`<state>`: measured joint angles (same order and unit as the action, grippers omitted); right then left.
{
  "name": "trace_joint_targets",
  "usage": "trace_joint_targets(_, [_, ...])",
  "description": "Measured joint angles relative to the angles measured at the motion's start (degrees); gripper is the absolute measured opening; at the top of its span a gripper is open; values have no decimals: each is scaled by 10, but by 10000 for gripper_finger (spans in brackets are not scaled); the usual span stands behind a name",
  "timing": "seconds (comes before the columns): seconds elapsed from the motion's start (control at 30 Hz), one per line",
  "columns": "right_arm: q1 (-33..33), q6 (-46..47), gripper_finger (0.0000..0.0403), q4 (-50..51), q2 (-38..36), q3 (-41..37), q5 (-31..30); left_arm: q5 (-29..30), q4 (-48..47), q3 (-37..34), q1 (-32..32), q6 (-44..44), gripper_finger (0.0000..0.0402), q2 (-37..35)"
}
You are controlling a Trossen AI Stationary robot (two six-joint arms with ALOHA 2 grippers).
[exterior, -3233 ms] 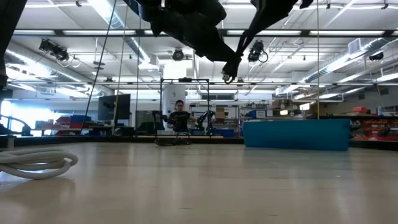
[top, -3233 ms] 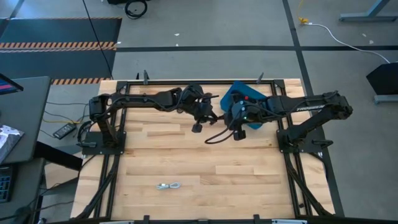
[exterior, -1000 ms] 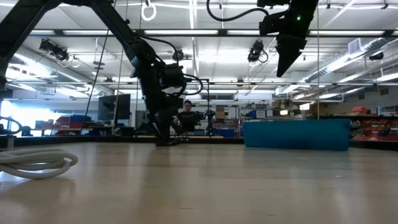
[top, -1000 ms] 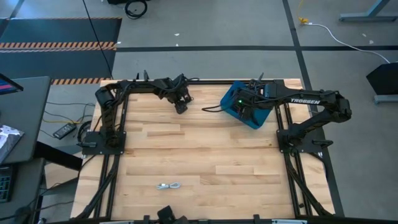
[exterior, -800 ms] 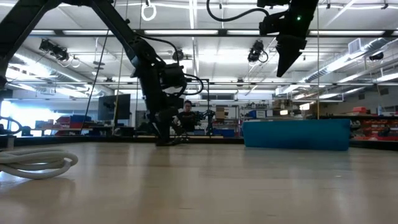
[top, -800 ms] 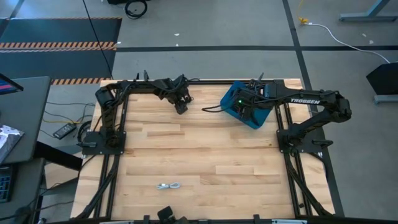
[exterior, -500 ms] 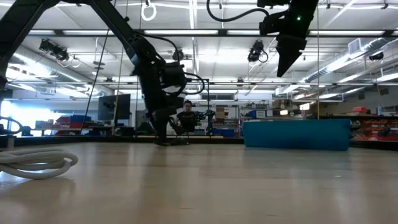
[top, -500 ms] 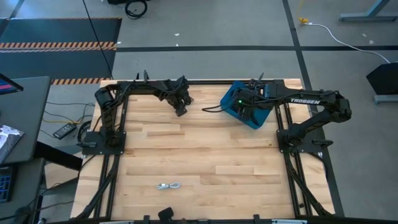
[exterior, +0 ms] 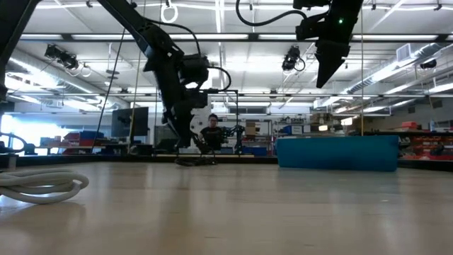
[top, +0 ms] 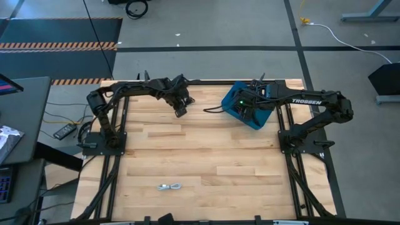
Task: Pick and place USB-C Cables
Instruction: Put the black charger cable into the bin
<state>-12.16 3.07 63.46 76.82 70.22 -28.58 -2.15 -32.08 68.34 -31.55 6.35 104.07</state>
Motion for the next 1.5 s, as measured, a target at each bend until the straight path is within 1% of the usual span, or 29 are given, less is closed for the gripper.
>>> trace_joint_targets(0.13, [0, 4, 272, 0, 0, 0, 1, 25, 20, 0, 0, -8, 122, 17])
trace_joint_targets(0.23, [0, 4, 272, 1, 0, 0, 2, 24, 35, 0, 0, -15, 177, 28])
trace_joint_targets(0.33, [0, 4, 272, 1, 0, 0, 2, 26, 32, 0, 0, -17, 221, 44])
trace_joint_targets(0.47, [0, 4, 272, 1, 0, 0, 2, 29, 27, 0, -4, -29, 256, 68])
trace_joint_targets(0.57, [0, 4, 272, 1, 0, 0, 2, 28, 30, 2, -3, -25, 263, 72])
trace_joint_targets(0.63, [0, 4, 270, 1, 0, 0, 2, 32, 35, 2, 1, -23, 251, 72])
trace_joint_targets(0.67, [0, 4, 269, 1, 0, 0, 2, 35, 37, 1, 2, -23, 239, 70])
trace_joint_targets(0.73, [0, 4, 268, 1, 0, 0, 2, 37, 40, 1, 3, -19, 200, 69])
trace_joint_targets(0.8, [0, 4, 268, 1, 0, 0, 2, 36, 39, 1, 3, -7, 144, 69])
trace_joint_targets(0.9, [0, 3, 268, 1, 0, 0, 2, 38, 38, 1, 7, 17, 43, 69])
trace_joint_targets(0.93, [0, 3, 268, 0, 0, 0, 2, 37, 40, 1, 9, 21, 24, 69])
trace_joint_targets(0.97, [0, 0, 268, -3, 0, 0, 2, 36, 47, 0, 12, 26, 18, 68])
trace_joint_targets(1.07, [0, -8, 268, -26, 0, 0, 9, 19, 73, 0, 26, 44, 17, 62])
trace_joint_targets(1.3, [0, -36, 268, -130, 0, 0, 119, 10, 148, 0, 78, 59, 15, 32])
trace_joint_targets(1.47, [0, -33, 268, -167, 0, 0, 139, 13, 209, 1, 110, 53, 14, -1])
trace_joint_targets(1.5, [0, -33, 268, -173, 0, 0, 143, 13, 208, 1, 114, 52, 14, -9])
